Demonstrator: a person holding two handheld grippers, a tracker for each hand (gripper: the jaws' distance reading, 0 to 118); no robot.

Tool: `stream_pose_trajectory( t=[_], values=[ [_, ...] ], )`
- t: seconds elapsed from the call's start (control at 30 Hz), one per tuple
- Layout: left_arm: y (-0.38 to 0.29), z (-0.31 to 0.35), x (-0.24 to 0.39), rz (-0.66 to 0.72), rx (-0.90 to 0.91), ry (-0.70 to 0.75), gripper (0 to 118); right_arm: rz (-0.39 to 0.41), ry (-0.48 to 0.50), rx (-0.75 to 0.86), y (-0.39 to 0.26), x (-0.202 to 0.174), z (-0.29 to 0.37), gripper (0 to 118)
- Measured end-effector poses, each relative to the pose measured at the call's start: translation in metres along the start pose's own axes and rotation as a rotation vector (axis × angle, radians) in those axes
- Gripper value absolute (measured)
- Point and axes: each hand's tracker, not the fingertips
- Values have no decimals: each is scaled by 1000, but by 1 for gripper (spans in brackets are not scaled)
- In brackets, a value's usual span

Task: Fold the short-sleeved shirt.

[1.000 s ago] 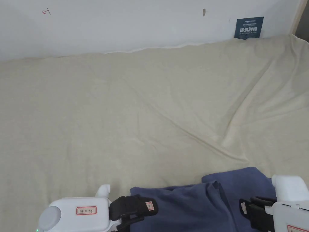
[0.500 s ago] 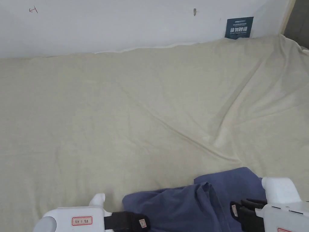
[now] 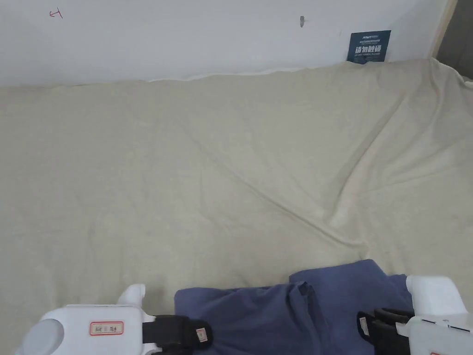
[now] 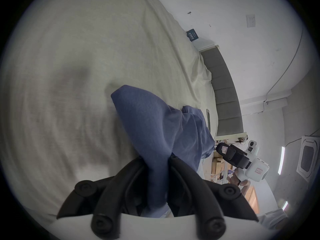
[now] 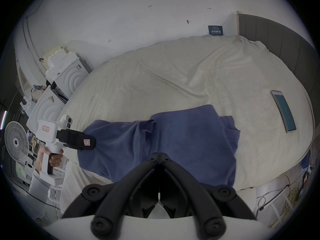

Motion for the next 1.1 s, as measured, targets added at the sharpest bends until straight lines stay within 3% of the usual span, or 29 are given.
stream_pose_trajectory(
  t=[0.1,0.37,0.53,0.83,1.0,1.1],
  values=[
    [1,23,-11,0,27,8,14,-2,-8,0,0,2,0,0],
    [3,106,-38,51,139,197,14,-18,-11,3,0,6,0,0],
    [-2,132,-13,40,183,242,14,-28,4,5,-3,8,-2,0],
    [-3,81,88,-62,111,182,14,-44,37,21,-7,18,2,0],
    [7,31,144,-244,37,173,14,-75,41,40,-9,33,9,0],
    [13,-7,173,-276,-36,127,14,-94,39,50,-10,44,14,0]
  ],
)
